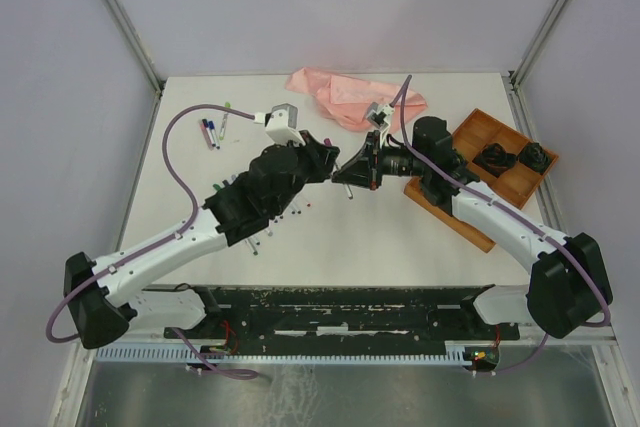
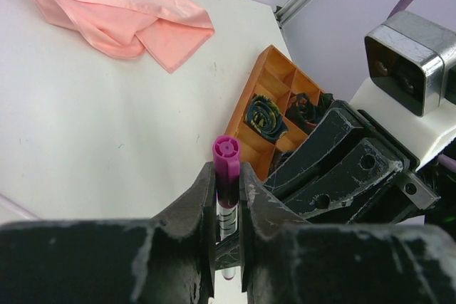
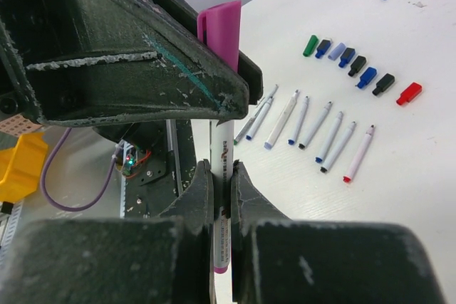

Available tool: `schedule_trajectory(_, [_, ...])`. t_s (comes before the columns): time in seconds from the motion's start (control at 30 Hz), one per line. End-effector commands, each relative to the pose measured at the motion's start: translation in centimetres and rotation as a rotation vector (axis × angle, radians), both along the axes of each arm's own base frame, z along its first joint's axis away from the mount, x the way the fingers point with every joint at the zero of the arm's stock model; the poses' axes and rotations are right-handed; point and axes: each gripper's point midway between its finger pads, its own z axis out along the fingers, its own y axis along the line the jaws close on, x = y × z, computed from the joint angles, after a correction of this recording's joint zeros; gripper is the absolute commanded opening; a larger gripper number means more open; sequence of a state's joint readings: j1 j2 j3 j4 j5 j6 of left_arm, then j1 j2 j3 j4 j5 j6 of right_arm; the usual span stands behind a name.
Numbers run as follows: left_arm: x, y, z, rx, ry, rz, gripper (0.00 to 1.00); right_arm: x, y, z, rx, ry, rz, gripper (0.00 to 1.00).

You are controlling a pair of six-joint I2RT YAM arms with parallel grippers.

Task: Open the pen caps
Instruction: Open the pen cap from the pen.

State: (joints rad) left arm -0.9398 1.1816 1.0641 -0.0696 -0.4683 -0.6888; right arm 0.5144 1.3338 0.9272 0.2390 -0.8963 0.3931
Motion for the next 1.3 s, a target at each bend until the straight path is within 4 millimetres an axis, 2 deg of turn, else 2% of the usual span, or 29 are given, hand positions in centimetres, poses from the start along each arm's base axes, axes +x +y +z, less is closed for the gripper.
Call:
schedule_trajectory(0.0, [2.7,2.8,3.5,-0.045,-0.092,0.116,0.03,0.1,0.1,2.2,0.022,-0.084,0.009,0.0])
schedule_trajectory(0.17, [6.6,7.7,7.1,-0.122,-0.184,0.237,0.03,0.7,0.5,0.6,0.001,-0.029,0.004,0.0])
schedule_trajectory(0.3, [8.7,10.5,10.0,-0.125,-0.258,0.33,0.03,1.0,0.9,-0.9,-0.016,0.026,0.008,0.0])
schedule_trajectory(0.47, [10.0,12.1,12.3,-0.085,-0.316,0.416,0.03,1.3,1.4,-2.3,-0.034,0.073,0.011,0.0])
schedule_trajectory(0.6, [10.6,12.5,12.1,-0.059,-0.315,0.439,0.03,1.5,1.6,-2.9,-0.047,0.095,0.013,0.0])
schedule_trajectory(0.67, [10.8,12.3,10.8,-0.046,-0.29,0.431,0.03,1.5,1.5,-2.9,-0.054,0.089,0.01,0.0])
schedule_trajectory(0.77, [11.4,11.8,6.9,-0.02,-0.215,0.396,0.03,1.6,1.3,-2.9,-0.071,0.074,0.003,0.0])
schedule_trajectory(1.07, [14.3,10.6,-8.0,0.121,0.124,0.286,0.03,2.0,0.9,-2.9,-0.105,0.042,-0.017,0.0])
schedule_trajectory(1.27, [16.2,9.7,-15.5,0.267,0.329,0.277,0.03,2.3,0.7,-3.2,-0.123,0.046,-0.025,0.0])
